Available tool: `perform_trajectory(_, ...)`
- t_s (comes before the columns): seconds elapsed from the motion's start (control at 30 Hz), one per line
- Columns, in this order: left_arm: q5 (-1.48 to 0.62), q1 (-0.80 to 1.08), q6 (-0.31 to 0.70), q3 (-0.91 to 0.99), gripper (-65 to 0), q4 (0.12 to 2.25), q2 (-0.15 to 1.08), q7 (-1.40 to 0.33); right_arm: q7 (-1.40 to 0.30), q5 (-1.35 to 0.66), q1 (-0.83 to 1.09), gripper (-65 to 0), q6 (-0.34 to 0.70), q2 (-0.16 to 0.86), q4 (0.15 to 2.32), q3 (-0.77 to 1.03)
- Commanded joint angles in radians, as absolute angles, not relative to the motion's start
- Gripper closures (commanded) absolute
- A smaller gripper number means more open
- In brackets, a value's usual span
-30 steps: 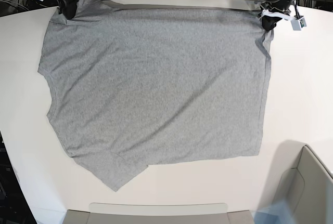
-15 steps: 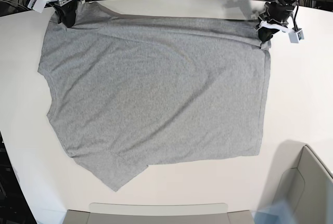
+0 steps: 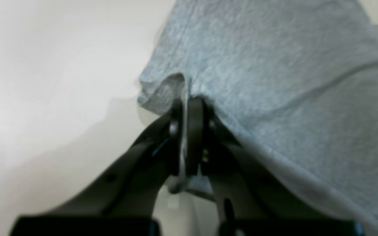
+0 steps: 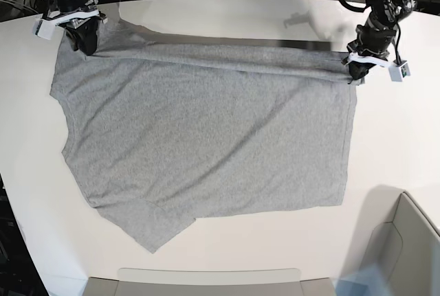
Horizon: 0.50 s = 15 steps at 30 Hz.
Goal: Fold the T-shirt properly
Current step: 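Lift the shoulder edge and pull it over the shirt body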
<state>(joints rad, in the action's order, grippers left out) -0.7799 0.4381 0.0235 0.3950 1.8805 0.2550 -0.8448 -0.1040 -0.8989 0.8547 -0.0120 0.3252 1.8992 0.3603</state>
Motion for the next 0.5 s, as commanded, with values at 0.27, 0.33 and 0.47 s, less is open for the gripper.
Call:
perform_trajectory(0.27, -0.745, 0.323, 0.025, 0.403, 0.0, 1.860, 0.265, -0.862, -0.315, -0.722, 0.656, 0.0, -0.001, 0.331, 1.902, 0.383)
perform_trajectory(0.33, -0.745, 0.292, 0.019, 0.401, 0.0, 1.825, 0.262, -0.862, -0.375, -0.685, 0.601, 0.0, -0.001, 0.332, 1.903, 0.383)
perform_trajectory(0.47, -0.745, 0.248, -0.042, 0.392, 0.0, 1.764, 0.260, -0.862, -0.478, -0.610, 0.489, 0.0, 0.007, 0.337, 1.894, 0.383)
